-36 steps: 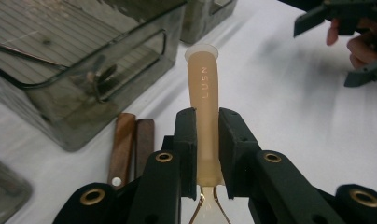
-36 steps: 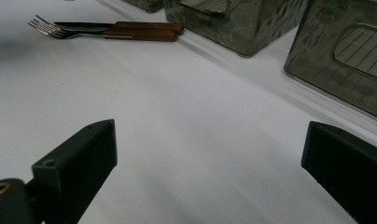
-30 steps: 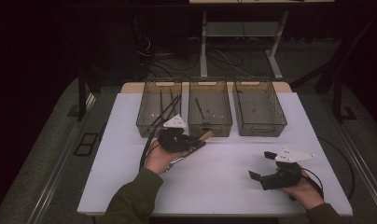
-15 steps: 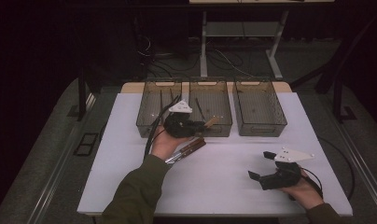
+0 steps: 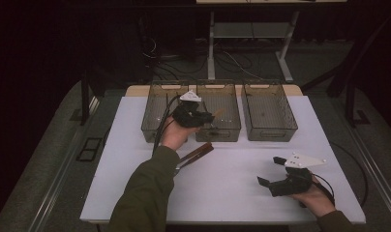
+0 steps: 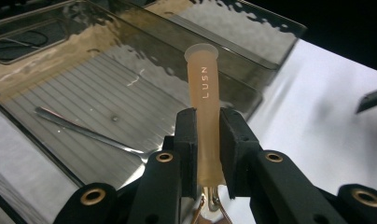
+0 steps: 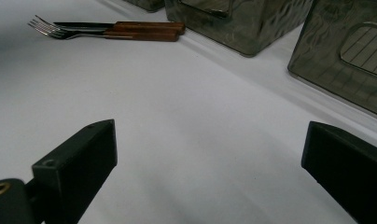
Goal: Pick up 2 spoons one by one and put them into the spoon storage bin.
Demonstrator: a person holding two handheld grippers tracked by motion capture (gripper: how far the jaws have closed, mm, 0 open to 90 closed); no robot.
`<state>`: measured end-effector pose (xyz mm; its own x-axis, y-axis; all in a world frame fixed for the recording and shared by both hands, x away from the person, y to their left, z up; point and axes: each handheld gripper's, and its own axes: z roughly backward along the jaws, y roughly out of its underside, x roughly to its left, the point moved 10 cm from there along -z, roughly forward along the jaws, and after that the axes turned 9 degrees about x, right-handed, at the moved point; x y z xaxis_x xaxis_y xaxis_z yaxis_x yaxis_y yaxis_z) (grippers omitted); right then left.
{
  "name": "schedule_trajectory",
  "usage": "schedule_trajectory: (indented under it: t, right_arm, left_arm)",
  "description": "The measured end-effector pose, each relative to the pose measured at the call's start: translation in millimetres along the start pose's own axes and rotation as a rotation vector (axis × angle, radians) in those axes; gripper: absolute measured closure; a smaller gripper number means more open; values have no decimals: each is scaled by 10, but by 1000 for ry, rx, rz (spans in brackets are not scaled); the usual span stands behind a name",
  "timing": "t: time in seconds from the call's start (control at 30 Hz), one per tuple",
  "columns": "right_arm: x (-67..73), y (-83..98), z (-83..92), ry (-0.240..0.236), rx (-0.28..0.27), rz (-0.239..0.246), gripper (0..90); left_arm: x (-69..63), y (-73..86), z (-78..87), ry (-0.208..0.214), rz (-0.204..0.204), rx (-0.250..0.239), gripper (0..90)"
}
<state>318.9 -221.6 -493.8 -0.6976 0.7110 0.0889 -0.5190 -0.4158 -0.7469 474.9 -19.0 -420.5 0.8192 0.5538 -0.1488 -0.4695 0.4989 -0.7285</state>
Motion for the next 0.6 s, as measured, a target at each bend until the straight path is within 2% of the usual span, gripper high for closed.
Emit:
schedule_trajectory:
  t: [0.4, 0.53, 0.57, 0.6]
  right_arm:
    - [-3, -4, 0, 3, -2, 5, 32]
    - [-2, -5, 4, 1, -4, 3, 32]
    - [-3, -5, 3, 1, -4, 2, 32]
    - [-3, -5, 5, 1, -4, 2, 32]
  left_arm:
    - [265, -31, -252, -78, 38, 48, 772]
    - [298, -19, -336, -90, 50, 69, 772]
    - [293, -25, -362, -91, 64, 64, 771]
    - [301, -16, -374, -100, 55, 80, 772]
